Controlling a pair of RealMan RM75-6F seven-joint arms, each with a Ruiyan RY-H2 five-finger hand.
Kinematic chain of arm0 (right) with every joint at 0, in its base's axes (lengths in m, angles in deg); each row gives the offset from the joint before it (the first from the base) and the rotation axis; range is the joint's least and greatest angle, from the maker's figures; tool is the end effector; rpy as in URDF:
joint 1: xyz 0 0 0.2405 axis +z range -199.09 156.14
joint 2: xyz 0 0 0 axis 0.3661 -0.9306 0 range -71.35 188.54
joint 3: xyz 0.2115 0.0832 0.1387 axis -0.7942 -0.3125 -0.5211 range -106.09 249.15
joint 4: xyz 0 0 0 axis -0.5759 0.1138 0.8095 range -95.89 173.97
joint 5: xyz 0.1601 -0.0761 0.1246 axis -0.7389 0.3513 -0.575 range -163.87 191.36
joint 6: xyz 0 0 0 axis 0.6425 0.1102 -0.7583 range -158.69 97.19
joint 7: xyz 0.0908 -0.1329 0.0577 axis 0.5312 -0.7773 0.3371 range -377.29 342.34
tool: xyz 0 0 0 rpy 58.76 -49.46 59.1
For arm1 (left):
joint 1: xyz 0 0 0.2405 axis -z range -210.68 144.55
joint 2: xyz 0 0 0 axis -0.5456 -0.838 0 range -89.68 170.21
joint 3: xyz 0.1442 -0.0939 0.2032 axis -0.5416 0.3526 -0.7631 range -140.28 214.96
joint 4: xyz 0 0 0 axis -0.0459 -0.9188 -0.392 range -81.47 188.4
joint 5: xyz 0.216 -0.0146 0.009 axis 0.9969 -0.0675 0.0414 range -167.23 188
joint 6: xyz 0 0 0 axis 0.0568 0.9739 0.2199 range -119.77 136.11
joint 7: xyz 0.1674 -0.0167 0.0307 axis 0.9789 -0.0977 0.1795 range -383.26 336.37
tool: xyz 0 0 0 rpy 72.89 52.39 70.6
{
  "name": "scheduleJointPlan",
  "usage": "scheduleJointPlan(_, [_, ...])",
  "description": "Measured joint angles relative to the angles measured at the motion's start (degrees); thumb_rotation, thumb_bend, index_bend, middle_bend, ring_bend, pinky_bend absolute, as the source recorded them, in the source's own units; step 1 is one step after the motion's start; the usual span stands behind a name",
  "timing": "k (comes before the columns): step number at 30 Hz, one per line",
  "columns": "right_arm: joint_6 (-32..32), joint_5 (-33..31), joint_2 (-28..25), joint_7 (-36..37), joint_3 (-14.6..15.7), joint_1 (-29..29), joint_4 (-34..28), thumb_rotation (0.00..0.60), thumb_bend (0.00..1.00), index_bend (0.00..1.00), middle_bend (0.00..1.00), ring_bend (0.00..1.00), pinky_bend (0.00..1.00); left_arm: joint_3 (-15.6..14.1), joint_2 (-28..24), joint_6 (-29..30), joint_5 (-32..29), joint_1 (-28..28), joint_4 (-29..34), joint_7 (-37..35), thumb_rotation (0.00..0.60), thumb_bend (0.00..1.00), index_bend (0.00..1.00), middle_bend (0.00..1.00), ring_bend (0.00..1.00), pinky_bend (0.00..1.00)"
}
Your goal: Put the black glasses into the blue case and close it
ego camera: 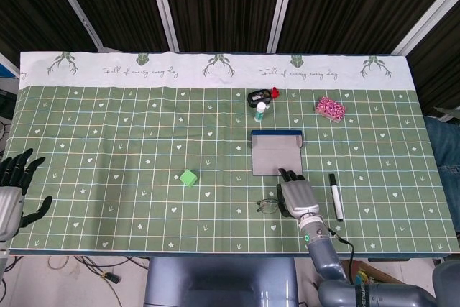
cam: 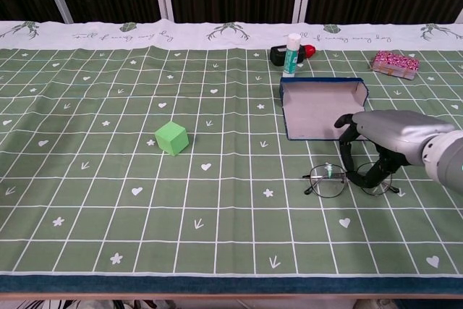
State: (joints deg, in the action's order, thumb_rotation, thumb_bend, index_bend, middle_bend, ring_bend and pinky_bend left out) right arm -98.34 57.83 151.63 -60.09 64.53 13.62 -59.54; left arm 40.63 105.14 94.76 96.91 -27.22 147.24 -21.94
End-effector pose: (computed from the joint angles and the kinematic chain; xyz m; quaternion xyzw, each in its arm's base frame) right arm -0.1794 -0.3035 -0.0569 0.7060 -0.4628 0.2571 0.4704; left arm -0.3086 0.2157 0.1552 -0.5921 -0.3744 -0.4100 0.5841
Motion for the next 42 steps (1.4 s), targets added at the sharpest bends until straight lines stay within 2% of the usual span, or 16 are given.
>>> scheduleJointPlan(9, [1.75,-1.28,-1.99,-0.13,-1.98,1.62,-0.82,0.6,0.48,0.64,0.1,0.13,0.21,0.06,-0.03,0.07,-0.09,-0.04,0.05,-0.14,0.6,0.31,0.11,0.0,0.0,0.0])
scheduleJointPlan(21, [4.53,-3.62,-6.48,1.79,-8.54,5.68,-0.12,0.6,0.48,0.65,0.08,0.1,0.18,0.26,0.02,-0.08,-0.97,-0.17,0.59,0.29,0.6,0.31,0.11,0.0,0.0,0.0])
scheduleJointPlan(25, [5.46,-4.25,-7.02,2.58,-10.4,7.29,1.86,0.6,0.48,0.66,0.08,0.1,0.18,0.31,0.02,0.0,-1.01,-0.2,0.63,0.3,0.6,0.31,0.11,0.0,0.0,0.0])
scheduleJointPlan(31, [7.23,-5.08,-6.88,3.33,-11.58,9.37,5.64,0.6,0.48,0.67,0.07,0.1,0.18,0.34,0.03,-0.16,-1.11,-0.14,0.61,0.4,0.6,0.31,0.11,0.0,0.0,0.0])
scheduleJointPlan(42, [12.88,-6.23,-4.47,5.84,-11.4,12.43,15.16,0.6,0.48,0.67,0.07,0.1,0.18,0.5,0.02,-0.3,-1.44,-0.09,0.56,0.4,0.6,0.31,0.11,0.0,0.0,0.0])
